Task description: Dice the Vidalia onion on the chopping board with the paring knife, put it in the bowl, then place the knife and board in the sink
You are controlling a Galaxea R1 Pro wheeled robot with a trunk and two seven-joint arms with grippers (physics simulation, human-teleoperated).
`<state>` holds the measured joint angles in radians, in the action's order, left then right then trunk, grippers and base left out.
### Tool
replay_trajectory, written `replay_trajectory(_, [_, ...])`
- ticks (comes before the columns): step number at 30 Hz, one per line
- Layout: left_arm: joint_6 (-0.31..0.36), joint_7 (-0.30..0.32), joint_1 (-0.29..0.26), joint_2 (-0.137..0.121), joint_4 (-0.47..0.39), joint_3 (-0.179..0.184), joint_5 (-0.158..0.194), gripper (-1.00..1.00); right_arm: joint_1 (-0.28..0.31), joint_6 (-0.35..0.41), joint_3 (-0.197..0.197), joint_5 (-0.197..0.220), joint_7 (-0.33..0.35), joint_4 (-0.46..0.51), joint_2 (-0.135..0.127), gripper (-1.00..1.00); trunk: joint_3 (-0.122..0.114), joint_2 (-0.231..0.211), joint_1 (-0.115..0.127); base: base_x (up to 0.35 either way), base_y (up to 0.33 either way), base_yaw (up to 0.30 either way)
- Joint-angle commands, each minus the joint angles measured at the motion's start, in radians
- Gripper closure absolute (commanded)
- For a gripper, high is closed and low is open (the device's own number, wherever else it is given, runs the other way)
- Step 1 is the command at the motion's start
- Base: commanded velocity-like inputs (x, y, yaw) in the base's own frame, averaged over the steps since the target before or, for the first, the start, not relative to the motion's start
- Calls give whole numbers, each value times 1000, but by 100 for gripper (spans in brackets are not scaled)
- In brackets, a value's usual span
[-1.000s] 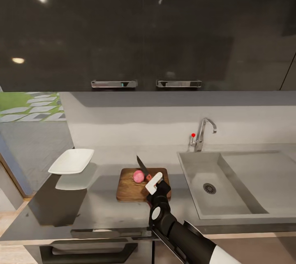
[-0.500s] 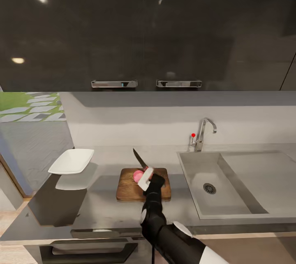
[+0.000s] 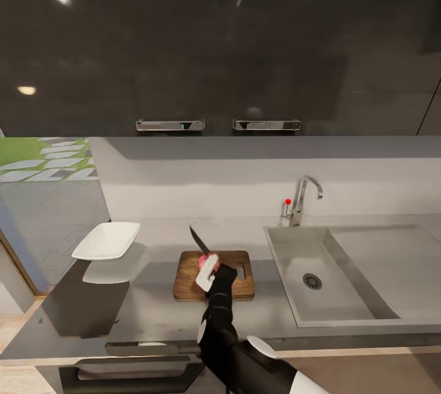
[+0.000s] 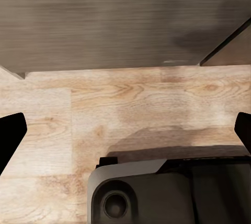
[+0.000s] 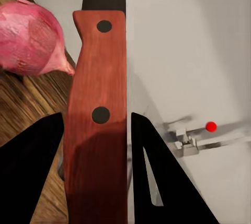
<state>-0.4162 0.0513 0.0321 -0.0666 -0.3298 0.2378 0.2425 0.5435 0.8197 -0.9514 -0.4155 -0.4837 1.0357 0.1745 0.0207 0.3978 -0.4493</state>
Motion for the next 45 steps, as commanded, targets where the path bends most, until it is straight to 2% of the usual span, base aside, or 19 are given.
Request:
replay_trajectory(1, [-1, 4, 0, -1, -2, 5, 11, -100, 1, 6, -4, 0, -4, -4, 0, 100, 2, 2, -1, 0, 0, 0])
replay_trajectory(10, [-1, 4, 0, -1, -2, 5, 11, -100, 2, 7, -10, -1, -4, -82, 0, 100, 2, 2, -1, 0, 0, 0])
replay_trajectory(20, [-1, 4, 0, -1, 0, 5, 11, -100, 2, 8, -12, -3, -5, -99, 0, 100, 2, 2, -1, 0, 0, 0])
replay_trajectory(29, [-1, 4, 0, -1, 0, 5, 11, -100, 2, 12, -12, -41, -4, -113, 0, 100, 2, 2, -1, 0, 0, 0])
replay_trajectory(45, [-1, 4, 0, -1, 0, 5, 11, -100, 2, 12, -12, -46, -4, -121, 0, 100, 2, 2, -1, 0, 0, 0])
